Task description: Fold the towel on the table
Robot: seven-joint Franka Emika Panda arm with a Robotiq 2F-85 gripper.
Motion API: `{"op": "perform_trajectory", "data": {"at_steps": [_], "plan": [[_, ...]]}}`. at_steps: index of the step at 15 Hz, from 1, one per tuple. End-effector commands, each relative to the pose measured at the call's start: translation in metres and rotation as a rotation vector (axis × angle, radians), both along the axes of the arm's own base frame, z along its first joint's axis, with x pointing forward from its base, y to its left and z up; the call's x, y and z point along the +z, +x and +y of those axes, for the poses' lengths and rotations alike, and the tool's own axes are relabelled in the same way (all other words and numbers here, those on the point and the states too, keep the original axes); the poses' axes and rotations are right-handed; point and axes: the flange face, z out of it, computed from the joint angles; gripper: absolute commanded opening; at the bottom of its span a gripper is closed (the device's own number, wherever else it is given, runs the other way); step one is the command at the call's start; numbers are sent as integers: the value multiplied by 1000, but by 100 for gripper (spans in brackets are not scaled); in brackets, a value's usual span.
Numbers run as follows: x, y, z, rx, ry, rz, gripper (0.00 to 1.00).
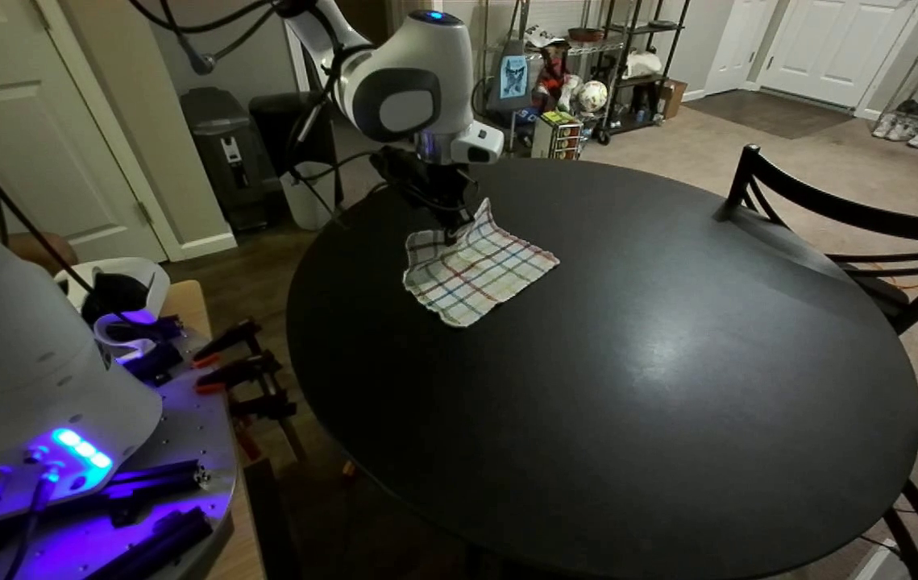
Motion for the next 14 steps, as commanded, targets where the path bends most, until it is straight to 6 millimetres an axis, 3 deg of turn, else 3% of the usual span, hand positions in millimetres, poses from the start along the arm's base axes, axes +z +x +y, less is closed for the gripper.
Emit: {"op": "perform_trajectory", "data": {"at_steps": [1,8,14], "plan": [[4,-13,-12,2,-29,-31,1],[3,-19,-29,1,-75,-54,1],[25,-16,-53,-7,-120,-88,1]]}}
